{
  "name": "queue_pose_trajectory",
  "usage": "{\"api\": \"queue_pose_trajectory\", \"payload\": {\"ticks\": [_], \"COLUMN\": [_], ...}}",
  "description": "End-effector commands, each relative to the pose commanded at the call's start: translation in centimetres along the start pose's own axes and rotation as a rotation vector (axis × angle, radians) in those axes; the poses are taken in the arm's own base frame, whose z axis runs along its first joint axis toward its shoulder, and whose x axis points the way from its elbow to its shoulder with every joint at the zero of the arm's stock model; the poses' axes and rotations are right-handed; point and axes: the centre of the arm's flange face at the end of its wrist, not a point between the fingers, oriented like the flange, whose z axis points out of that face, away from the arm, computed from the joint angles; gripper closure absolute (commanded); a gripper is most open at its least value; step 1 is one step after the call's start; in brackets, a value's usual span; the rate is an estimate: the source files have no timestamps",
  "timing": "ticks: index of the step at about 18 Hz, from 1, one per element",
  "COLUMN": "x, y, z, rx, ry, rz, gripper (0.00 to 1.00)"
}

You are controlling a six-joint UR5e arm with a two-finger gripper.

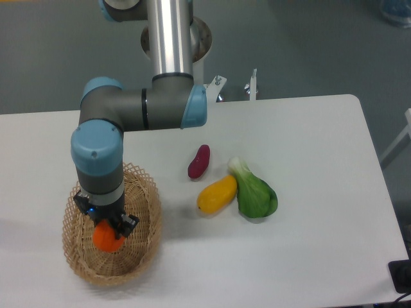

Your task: Place the orange in the basket

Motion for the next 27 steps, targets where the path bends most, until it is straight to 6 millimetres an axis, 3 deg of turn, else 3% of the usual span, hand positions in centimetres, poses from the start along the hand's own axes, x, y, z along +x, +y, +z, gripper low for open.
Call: {"api": "queue_pose_trajectory", "payload": {"ticks": [6, 9, 10, 12, 13, 16, 20, 22, 27], "x": [0.8, 0.8, 0.8, 0.8, 0.7, 0.7, 0.2, -1.3, -2.5], "y": [1.4, 1.4, 1.4, 1.3, 1.3, 1.2, 0.8, 1.4, 1.6], "z": [2.5, 2.5, 2.5, 2.2, 2.0, 1.4, -1.8, -5.5, -7.6], "rx": [0.011, 0.013, 0.015, 0.023, 0.023, 0.031, 0.077, 0.116, 0.124], "ry": [-0.006, -0.007, -0.009, -0.014, -0.016, -0.024, -0.059, -0.104, -0.163], "rz": [0.007, 0.005, 0.006, 0.008, 0.007, 0.009, 0.012, -0.012, -0.026], "gripper": [0.44, 0.43, 0.39, 0.07, 0.0, 0.0, 0.0, 0.0, 0.0]}}
